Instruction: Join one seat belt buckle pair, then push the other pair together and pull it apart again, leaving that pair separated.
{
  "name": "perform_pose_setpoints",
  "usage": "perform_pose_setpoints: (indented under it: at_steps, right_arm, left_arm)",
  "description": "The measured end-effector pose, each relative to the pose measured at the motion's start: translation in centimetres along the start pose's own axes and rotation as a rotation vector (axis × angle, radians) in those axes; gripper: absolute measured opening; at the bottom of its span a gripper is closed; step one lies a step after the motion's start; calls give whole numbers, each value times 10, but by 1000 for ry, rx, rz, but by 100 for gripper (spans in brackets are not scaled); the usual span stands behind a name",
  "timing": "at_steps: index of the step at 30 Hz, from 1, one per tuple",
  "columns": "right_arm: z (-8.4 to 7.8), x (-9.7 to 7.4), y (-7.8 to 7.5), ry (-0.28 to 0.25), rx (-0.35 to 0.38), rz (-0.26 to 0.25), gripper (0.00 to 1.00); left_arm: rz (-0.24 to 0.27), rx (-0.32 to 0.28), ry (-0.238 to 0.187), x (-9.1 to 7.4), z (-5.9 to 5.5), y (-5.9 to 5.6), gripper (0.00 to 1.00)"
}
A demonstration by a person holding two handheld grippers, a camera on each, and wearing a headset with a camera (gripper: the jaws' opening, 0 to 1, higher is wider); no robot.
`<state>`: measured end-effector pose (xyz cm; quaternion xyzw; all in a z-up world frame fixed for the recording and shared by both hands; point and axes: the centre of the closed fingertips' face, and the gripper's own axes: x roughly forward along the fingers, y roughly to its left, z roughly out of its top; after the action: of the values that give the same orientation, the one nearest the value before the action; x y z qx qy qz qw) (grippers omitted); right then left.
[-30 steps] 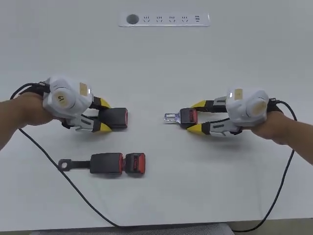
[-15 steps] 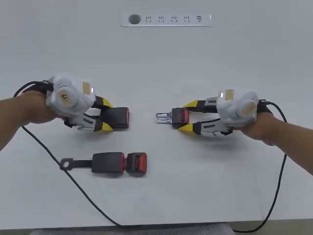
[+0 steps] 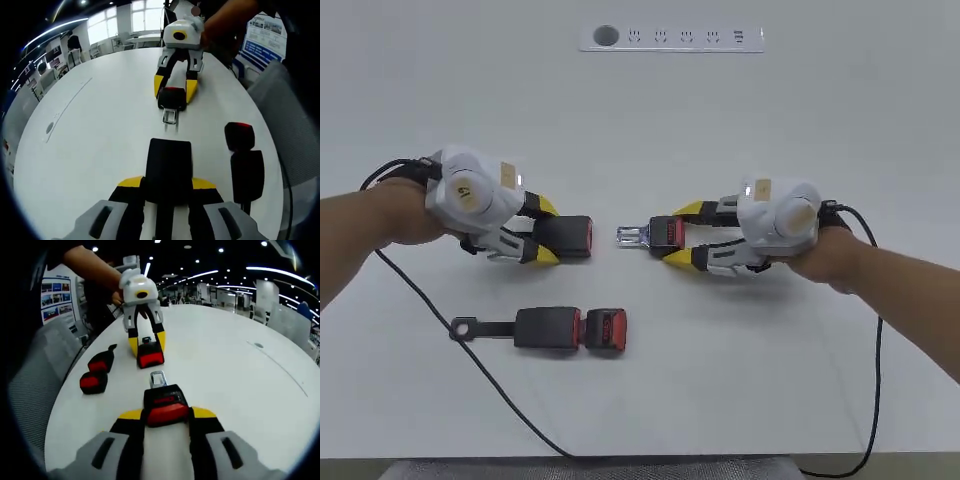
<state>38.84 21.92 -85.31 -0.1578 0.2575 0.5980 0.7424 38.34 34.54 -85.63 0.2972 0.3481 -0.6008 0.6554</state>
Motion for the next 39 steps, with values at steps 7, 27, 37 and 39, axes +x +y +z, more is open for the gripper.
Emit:
perform_pose_setpoints:
  at_steps: [7,27,37,39]
  right_arm:
    - [7,15,0,-12,-5,1,35]
    - [24,43,11,-17,-35,17,35]
    - [23,46,10,-5,-27,7,35]
    - [23,47,11,-6,-19,4,35]
  left_arm:
    - [-1,0,0,0,0,0,34]
    - [-7,12,9,1,1,-1,34]
    - [-10,18,22,1,1,0,34]
    - [-10,20,24,1,1,0,34]
